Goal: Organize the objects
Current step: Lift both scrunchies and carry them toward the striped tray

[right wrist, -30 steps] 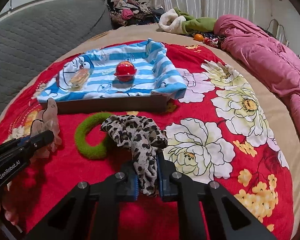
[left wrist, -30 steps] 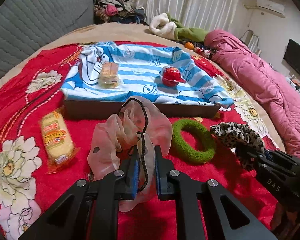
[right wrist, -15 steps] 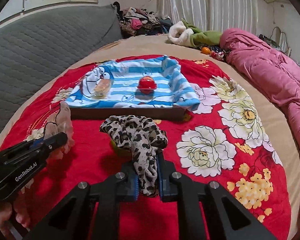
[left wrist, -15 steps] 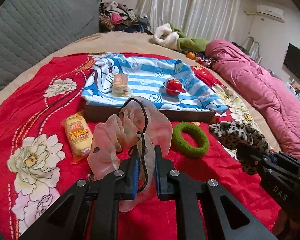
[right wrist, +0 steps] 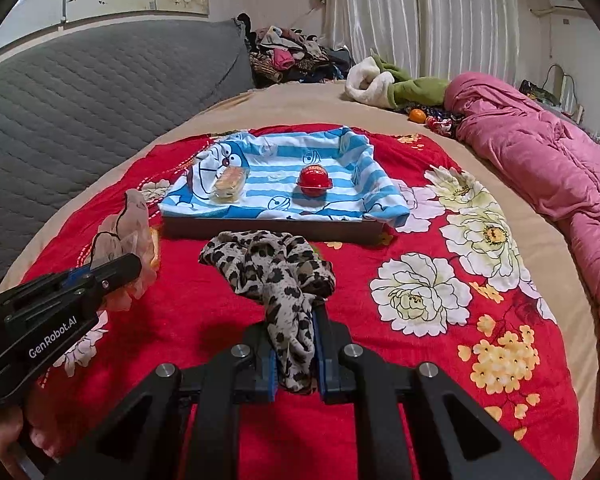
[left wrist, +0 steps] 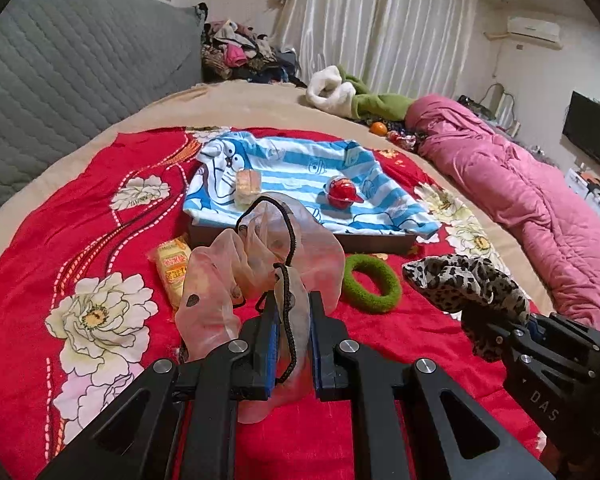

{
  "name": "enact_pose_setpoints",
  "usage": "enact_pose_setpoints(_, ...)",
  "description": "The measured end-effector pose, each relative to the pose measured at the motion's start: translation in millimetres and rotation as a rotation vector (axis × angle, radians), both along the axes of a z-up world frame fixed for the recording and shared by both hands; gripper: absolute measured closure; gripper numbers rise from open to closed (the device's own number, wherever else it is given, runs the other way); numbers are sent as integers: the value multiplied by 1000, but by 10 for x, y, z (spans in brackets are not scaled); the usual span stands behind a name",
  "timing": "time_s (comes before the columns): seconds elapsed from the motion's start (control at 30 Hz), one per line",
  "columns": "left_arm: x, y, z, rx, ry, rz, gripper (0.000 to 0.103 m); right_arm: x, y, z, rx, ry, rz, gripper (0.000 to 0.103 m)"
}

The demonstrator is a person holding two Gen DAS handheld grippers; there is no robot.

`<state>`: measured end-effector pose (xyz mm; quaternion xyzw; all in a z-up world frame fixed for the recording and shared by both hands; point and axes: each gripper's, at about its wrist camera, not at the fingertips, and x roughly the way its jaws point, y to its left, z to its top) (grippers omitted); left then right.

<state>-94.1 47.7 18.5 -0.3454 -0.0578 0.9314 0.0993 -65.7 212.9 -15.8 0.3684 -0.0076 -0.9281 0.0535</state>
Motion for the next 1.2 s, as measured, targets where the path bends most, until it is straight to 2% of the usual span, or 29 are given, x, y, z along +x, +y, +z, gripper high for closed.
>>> enact_pose_setpoints(0.83,433,-114,337,-5,72,14,90,418,-169,415,9,98,13,89)
enact_pose_setpoints(1.2,484,-117,469,-9,98,4,90,526,-224,596,16,145,21,89)
